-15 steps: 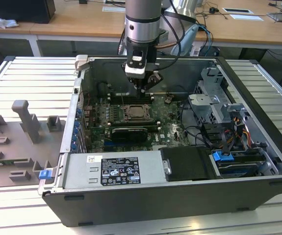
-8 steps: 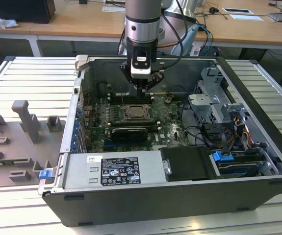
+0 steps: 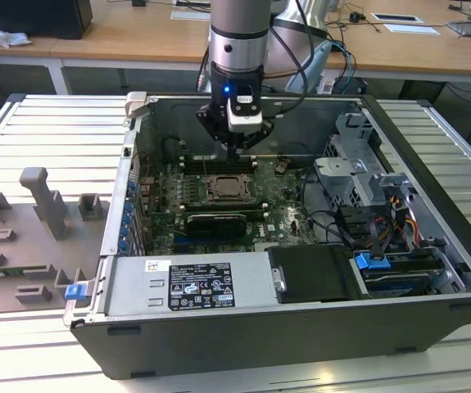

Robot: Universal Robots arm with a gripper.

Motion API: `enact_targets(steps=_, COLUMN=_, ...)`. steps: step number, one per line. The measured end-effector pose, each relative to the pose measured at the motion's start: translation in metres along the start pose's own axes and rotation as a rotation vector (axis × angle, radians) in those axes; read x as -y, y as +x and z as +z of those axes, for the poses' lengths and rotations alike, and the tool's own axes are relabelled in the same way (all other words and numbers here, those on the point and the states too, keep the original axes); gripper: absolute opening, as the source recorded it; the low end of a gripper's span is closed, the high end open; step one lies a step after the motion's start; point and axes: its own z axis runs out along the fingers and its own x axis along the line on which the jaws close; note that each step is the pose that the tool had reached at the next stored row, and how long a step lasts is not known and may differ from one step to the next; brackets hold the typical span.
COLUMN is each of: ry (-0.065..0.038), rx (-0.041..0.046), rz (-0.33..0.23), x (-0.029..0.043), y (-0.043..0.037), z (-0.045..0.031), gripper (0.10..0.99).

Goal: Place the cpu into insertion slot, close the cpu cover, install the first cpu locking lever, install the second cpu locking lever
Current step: 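Install the first cpu locking lever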

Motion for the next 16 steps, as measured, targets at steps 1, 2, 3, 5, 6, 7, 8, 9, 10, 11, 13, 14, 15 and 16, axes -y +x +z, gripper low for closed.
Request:
enact_targets(steps=1, ry=-0.002, rx=-0.0012, rz=-0.038, x=0.0, y=-0.0001, z=0.0006, gripper=0.106)
enact_targets(steps=2, ry=-0.007, rx=-0.0035, rz=-0.059, x=0.0, y=-0.0001, z=0.0008, gripper=0.106)
enact_targets(steps=3, ry=-0.014, rx=-0.007, rz=-0.074, x=0.0, y=-0.0001, z=0.0009, gripper=0.106)
enact_targets(steps=5, ry=-0.03, rx=-0.0163, rz=-0.098, x=0.0, y=0.0, z=0.0011, gripper=0.106)
enact_targets(steps=6, ry=-0.039, rx=-0.0219, rz=-0.13, x=0.0, y=0.0, z=0.0012, gripper=0.106)
enact_targets(steps=7, ry=-0.04, rx=-0.0227, rz=-0.158, x=-0.0001, y=0.0, z=0.0013, gripper=0.106)
enact_targets(steps=8, ry=-0.04, rx=-0.0231, rz=-0.173, x=0.0, y=0.0, z=0.0014, gripper=0.106)
enact_targets(steps=9, ry=-0.04, rx=-0.0241, rz=-0.211, x=0.0, y=0.0, z=0.0016, gripper=0.106)
enact_targets(steps=10, ry=-0.041, rx=-0.0249, rz=-0.237, x=0.0, y=0.0, z=0.0017, gripper=0.106)
enact_targets(steps=11, ry=-0.041, rx=-0.0253, rz=-0.254, x=0.0, y=0.0, z=0.0018, gripper=0.106)
enact_targets(steps=13, ry=-0.042, rx=-0.0264, rz=-0.298, x=0.0, y=0.0, z=0.002, gripper=0.106)
enact_targets(steps=14, ry=-0.042, rx=-0.0273, rz=-0.329, x=0.0, y=0.0, z=0.0021, gripper=0.106)
enact_targets(steps=15, ry=-0.043, rx=-0.0283, rz=-0.375, x=0.0, y=0.0, z=0.0022, gripper=0.106)
enact_targets(steps=16, ry=-0.043, rx=-0.0279, rz=-0.398, x=0.0, y=0.0, z=0.0022, gripper=0.106)
